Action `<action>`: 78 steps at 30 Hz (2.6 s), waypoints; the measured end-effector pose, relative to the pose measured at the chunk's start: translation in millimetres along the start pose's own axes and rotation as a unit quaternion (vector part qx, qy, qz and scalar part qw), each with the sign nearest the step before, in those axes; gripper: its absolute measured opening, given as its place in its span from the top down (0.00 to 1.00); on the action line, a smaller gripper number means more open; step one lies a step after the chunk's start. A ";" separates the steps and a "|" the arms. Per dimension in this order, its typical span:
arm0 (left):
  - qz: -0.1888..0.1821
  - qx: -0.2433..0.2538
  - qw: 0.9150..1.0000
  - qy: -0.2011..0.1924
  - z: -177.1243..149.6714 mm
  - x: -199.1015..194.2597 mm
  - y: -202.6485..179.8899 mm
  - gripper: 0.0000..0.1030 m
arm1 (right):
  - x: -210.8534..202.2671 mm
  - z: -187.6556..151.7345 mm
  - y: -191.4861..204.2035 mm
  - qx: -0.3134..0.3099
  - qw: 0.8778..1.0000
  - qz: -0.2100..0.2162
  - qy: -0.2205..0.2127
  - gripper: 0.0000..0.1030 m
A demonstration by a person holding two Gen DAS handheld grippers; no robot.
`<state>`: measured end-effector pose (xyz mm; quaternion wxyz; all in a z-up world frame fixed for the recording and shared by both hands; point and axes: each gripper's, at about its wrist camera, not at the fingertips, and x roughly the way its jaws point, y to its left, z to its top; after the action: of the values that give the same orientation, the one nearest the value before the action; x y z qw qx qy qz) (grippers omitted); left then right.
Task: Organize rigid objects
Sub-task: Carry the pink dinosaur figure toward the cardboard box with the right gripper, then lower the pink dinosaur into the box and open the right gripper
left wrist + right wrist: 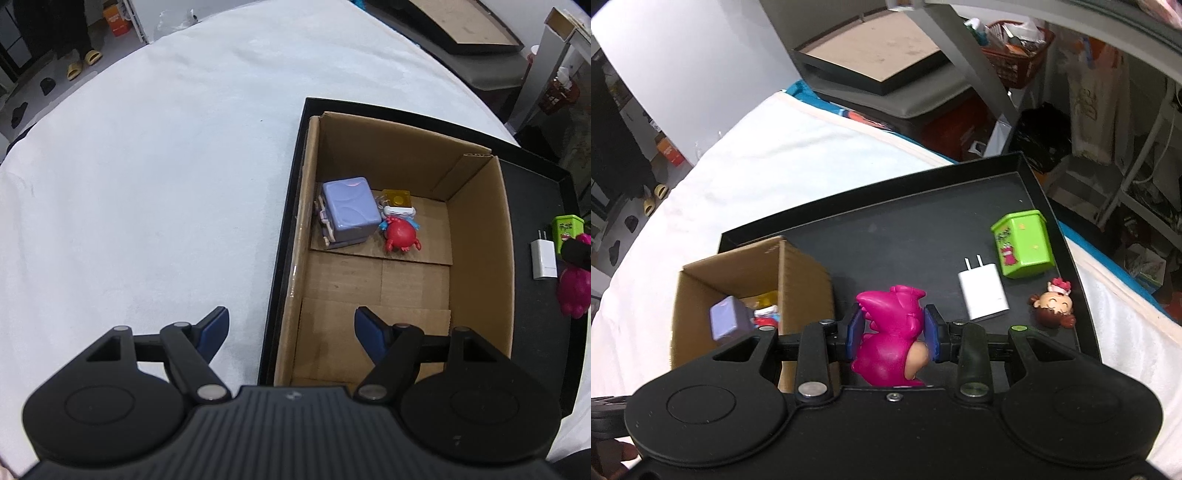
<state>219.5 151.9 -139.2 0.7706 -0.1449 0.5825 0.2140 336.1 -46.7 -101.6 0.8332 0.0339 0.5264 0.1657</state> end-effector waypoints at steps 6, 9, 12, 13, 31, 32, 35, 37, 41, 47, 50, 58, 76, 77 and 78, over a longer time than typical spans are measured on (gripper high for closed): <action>-0.018 -0.009 1.000 -0.013 -2.1 -0.2 8.6 0.32 | -8.4 2.4 18.6 -0.006 1.000 0.007 -0.005 0.67; -0.029 -0.015 0.999 -0.016 -3.4 1.3 13.7 0.32 | -12.0 4.3 29.5 -0.014 1.000 0.012 -0.008 0.67; -0.039 -0.014 0.999 -0.015 -4.0 4.1 16.9 0.38 | -13.9 6.6 39.8 -0.020 1.000 0.015 -0.010 0.67; -0.042 -0.014 0.999 -0.016 -4.0 4.7 18.2 0.41 | -13.7 7.6 43.5 -0.022 1.000 0.017 -0.010 0.67; -0.101 -0.022 0.995 -0.007 -2.9 12.7 41.8 0.88 | 14.9 18.5 105.2 -0.060 0.998 0.033 0.012 0.67; -0.102 -0.021 0.995 -0.007 -2.5 12.5 42.2 0.88 | 18.1 19.1 107.9 -0.062 0.997 0.032 0.014 0.67; -0.104 -0.020 0.994 -0.005 -0.6 13.9 43.6 0.88 | 23.9 20.3 114.1 -0.069 0.997 0.028 0.015 0.67; -0.105 -0.019 0.994 -0.003 0.3 14.4 43.4 0.88 | 27.3 22.0 117.9 -0.074 0.997 0.025 0.014 0.67; -0.103 -0.012 0.995 -0.001 1.7 15.7 40.5 0.88 | 35.2 23.2 127.0 -0.092 0.996 0.013 0.011 0.66; -0.101 -0.018 0.995 0.011 6.8 16.1 39.1 0.88 | 34.9 20.6 126.7 -0.088 0.996 0.005 0.008 0.58; -0.097 -0.013 0.995 0.006 7.7 13.0 35.9 0.88 | 29.6 18.7 121.6 -0.088 0.996 0.007 0.005 0.56; -0.083 -0.011 0.996 0.005 7.6 2.6 27.5 0.84 | 14.4 16.2 99.2 -0.060 0.998 0.017 -0.002 0.49; -0.040 -0.011 0.999 -0.003 2.2 -18.6 12.1 0.48 | -16.8 6.8 38.5 -0.013 1.000 0.023 -0.012 0.34; -0.039 -0.012 0.999 -0.005 2.6 -19.7 11.0 0.47 | -19.1 6.2 33.7 -0.011 1.000 0.023 -0.014 0.32; -0.039 -0.012 0.999 -0.006 2.5 -20.5 10.1 0.46 | -20.6 5.6 29.9 -0.009 1.000 0.022 -0.015 0.30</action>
<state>211.8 158.5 -118.6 0.7798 -0.1755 0.5694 0.1921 325.9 -24.3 -74.3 0.8373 0.0405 0.5116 0.1884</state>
